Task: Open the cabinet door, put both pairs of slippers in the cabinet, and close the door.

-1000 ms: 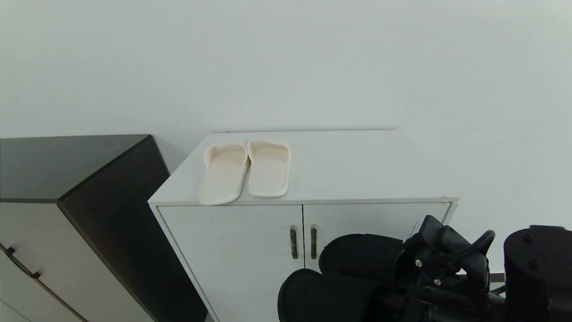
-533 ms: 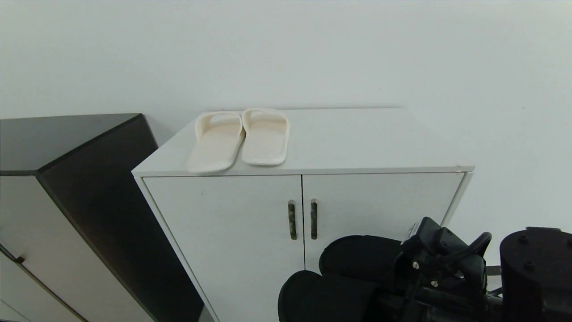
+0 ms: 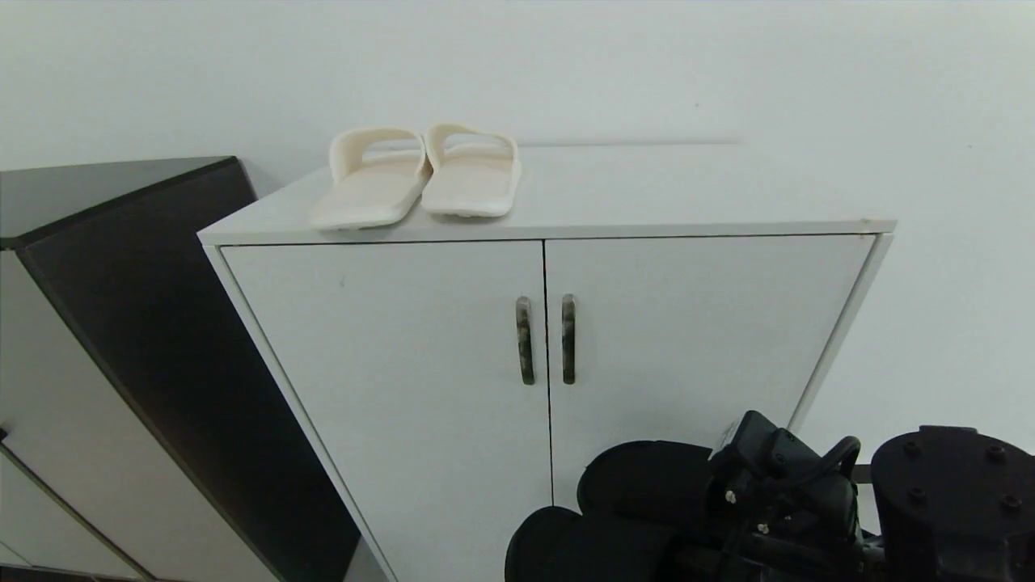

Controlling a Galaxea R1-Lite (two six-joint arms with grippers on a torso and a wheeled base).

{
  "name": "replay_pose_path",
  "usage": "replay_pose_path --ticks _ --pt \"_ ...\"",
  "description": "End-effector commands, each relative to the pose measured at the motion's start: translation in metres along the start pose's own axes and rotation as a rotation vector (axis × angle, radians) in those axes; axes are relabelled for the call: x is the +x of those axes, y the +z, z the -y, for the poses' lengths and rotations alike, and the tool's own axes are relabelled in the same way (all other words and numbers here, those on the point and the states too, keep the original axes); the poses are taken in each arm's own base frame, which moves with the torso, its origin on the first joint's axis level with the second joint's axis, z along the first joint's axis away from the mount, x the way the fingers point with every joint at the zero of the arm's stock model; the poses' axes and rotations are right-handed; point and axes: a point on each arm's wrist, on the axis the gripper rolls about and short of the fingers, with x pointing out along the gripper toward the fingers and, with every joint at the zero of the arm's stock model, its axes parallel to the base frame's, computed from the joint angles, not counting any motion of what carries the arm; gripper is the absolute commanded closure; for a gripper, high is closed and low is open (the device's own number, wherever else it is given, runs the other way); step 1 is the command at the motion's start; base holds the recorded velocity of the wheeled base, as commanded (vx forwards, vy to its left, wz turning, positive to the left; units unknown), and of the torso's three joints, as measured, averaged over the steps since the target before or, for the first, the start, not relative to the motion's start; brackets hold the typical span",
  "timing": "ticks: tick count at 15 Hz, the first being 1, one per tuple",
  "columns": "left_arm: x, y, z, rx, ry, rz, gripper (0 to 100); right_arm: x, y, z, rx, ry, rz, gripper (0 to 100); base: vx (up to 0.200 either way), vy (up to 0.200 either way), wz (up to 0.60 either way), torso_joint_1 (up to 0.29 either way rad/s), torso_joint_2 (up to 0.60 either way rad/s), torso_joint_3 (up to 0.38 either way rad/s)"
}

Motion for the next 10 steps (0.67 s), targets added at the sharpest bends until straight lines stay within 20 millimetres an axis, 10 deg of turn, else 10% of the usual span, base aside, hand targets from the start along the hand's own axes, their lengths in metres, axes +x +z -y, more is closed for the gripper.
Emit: replay_pose_path --ticks 1,7,10 --pt "0.000 0.000 0.000 0.000 0.002 -0.003 0 0.002 -0.002 0.000 -0.003 0.001 -0.010 100 0.000 0.000 0.00 -0.090 0.45 0.354" --pt "0.007 0.012 0.000 0.002 -0.003 -0.070 0 -0.003 -0.003 -0.003 -0.010 0.014 -0.006 100 0.000 0.000 0.00 -0.046 0.42 0.372" --pt "0.018 0.087 0.001 -0.077 -0.066 -0.016 0 -0.003 -0.004 -0.004 -0.012 0.015 -0.008 100 0.000 0.000 0.00 -0.001 0.10 0.084"
